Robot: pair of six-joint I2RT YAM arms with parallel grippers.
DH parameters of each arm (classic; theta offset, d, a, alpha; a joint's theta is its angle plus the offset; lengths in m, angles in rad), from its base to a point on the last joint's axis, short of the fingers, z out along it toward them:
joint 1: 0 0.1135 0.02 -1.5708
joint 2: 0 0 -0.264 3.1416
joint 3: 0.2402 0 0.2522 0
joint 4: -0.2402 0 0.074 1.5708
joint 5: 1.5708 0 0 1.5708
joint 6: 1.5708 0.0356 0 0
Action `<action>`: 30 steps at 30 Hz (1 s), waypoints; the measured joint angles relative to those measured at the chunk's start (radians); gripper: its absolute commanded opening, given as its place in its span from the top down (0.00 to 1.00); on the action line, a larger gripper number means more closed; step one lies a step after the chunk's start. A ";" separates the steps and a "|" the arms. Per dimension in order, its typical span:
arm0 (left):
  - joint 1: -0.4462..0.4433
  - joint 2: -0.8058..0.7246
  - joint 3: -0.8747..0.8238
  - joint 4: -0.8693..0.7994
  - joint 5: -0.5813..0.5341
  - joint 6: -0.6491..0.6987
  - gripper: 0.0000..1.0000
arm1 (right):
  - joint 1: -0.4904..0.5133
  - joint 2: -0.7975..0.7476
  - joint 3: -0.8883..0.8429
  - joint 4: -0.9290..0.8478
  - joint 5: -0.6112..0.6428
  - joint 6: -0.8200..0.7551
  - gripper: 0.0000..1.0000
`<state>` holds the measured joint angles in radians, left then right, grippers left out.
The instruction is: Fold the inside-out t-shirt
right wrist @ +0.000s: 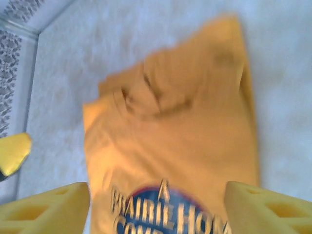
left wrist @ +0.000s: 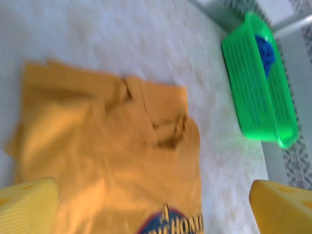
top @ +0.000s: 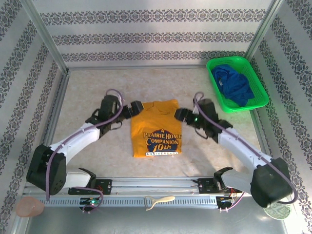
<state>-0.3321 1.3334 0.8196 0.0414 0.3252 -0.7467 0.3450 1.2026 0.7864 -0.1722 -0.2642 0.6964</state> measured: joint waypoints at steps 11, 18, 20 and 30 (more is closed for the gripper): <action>0.137 0.467 0.318 -0.282 0.119 0.204 0.00 | -0.093 0.586 0.409 -0.138 0.000 -0.216 0.16; 0.108 0.534 0.346 -0.348 0.131 0.251 0.00 | -0.076 0.665 0.432 -0.177 -0.010 -0.251 0.16; 0.096 0.556 0.366 -0.350 0.128 0.259 0.01 | -0.072 0.676 0.439 -0.177 -0.011 -0.256 0.17; 0.083 0.587 0.409 -0.397 0.085 0.260 0.20 | -0.039 0.776 0.500 -0.178 -0.021 -0.264 0.25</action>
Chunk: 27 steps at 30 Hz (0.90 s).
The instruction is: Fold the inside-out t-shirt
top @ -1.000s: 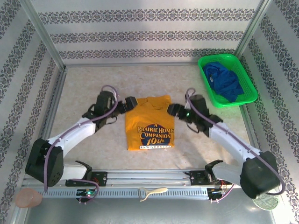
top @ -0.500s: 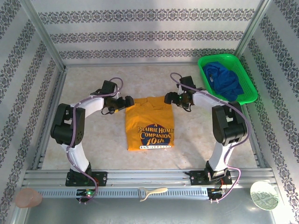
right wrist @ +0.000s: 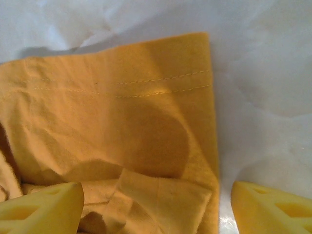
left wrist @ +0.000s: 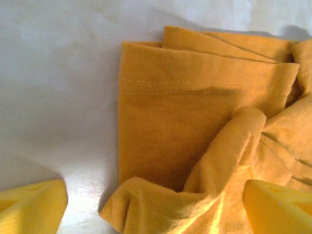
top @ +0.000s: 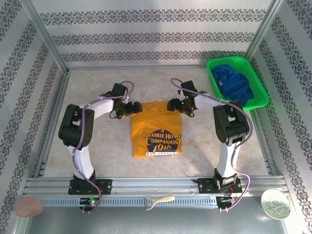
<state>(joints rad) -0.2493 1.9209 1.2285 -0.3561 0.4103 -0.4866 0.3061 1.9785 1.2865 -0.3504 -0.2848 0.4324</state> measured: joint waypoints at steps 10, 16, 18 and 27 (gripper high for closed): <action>-0.039 0.026 -0.009 0.106 0.057 -0.003 0.39 | 0.018 0.026 0.029 0.009 -0.044 -0.028 0.42; -0.046 0.039 -0.009 0.124 0.060 -0.011 0.51 | 0.017 0.039 0.025 0.031 -0.059 -0.016 0.62; -0.045 0.044 -0.009 0.129 0.057 -0.011 0.52 | 0.016 0.040 0.013 0.046 -0.066 -0.014 0.64; -0.045 0.038 -0.045 0.186 0.057 -0.018 0.54 | -0.014 0.038 -0.043 0.154 -0.150 0.032 0.73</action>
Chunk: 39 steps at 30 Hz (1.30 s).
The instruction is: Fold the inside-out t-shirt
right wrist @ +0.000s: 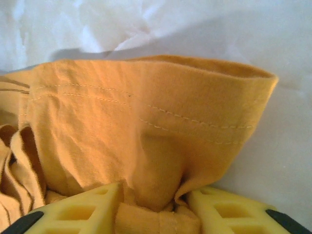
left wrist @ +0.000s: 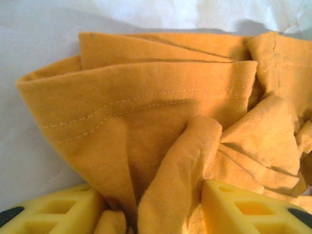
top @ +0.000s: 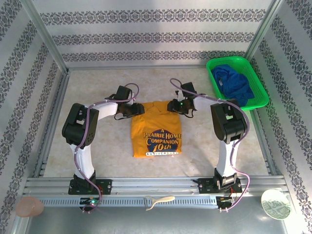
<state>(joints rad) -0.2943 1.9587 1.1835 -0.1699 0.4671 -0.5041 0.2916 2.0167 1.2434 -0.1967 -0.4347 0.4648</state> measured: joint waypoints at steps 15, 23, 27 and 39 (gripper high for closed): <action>0.021 -0.004 -0.063 0.104 0.003 -0.035 1.00 | -0.057 -0.006 -0.094 0.183 -0.166 0.100 0.50; 0.021 0.006 -0.072 0.150 0.023 -0.050 1.00 | -0.061 0.008 -0.094 0.201 -0.184 0.137 0.85; 0.021 0.010 -0.076 0.168 0.031 -0.054 1.00 | -0.072 0.024 -0.095 0.217 -0.204 0.156 1.00; 0.028 -0.123 -0.165 0.265 0.084 -0.107 1.00 | -0.133 -0.107 -0.252 0.397 -0.293 0.335 1.00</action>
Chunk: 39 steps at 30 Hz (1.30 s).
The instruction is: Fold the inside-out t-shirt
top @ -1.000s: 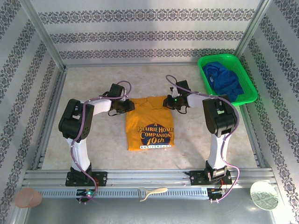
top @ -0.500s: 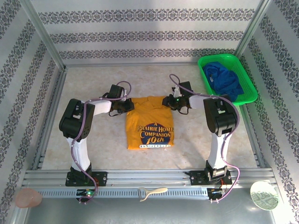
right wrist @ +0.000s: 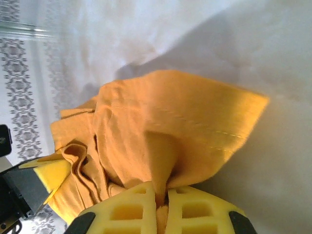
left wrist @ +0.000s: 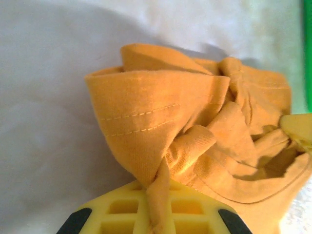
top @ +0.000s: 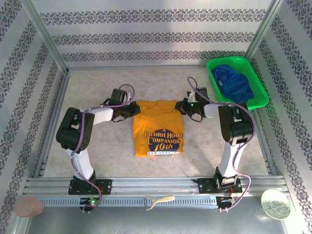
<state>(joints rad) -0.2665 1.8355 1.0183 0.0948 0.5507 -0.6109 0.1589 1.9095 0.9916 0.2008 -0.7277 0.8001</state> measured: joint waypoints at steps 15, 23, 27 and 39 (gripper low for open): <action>0.050 0.075 0.175 0.001 0.056 -0.007 1.00 | -0.003 0.017 0.142 0.047 0.001 0.102 1.00; 0.092 0.222 0.667 -0.130 0.084 0.009 1.00 | -0.047 0.121 0.534 -0.012 0.003 0.164 1.00; 0.092 0.208 0.783 -0.131 0.097 0.009 1.00 | -0.059 0.108 0.666 -0.016 0.006 0.171 1.00; 0.070 0.001 0.064 0.260 0.146 -0.040 1.00 | 0.018 -0.206 -0.044 0.227 0.059 0.059 1.00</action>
<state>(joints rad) -0.1963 1.8366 1.0821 0.3546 0.6964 -0.6506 0.1772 1.7039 0.9474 0.4274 -0.6685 0.8589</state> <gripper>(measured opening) 0.061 0.061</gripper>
